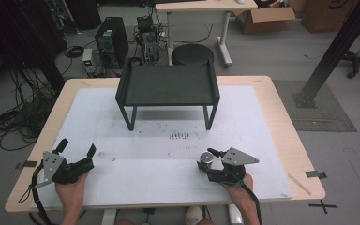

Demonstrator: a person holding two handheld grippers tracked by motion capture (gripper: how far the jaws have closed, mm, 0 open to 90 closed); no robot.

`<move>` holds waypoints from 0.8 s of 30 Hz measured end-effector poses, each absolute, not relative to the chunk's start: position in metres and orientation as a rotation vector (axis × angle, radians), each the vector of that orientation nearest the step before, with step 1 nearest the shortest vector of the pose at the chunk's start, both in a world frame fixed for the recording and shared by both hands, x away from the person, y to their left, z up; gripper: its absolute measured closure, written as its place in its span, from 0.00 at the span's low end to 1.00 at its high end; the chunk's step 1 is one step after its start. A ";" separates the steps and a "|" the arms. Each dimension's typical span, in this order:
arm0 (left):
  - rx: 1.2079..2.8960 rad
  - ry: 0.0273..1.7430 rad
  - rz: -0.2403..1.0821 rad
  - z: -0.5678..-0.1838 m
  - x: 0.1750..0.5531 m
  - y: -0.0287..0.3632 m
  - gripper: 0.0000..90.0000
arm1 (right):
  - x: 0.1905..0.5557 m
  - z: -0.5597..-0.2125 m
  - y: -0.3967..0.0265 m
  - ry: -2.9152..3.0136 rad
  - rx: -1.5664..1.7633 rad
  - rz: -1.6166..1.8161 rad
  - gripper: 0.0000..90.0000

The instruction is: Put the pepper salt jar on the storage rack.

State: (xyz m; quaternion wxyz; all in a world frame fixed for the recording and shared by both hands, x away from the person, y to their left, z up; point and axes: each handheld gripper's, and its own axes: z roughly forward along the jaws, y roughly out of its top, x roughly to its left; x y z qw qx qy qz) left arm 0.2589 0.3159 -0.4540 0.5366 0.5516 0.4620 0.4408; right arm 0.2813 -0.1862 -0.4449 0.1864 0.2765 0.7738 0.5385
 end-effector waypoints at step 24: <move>1.313 1.098 1.050 -0.454 0.259 0.316 0.02 | 0.278 -0.445 -0.185 2.148 0.781 1.548 0.52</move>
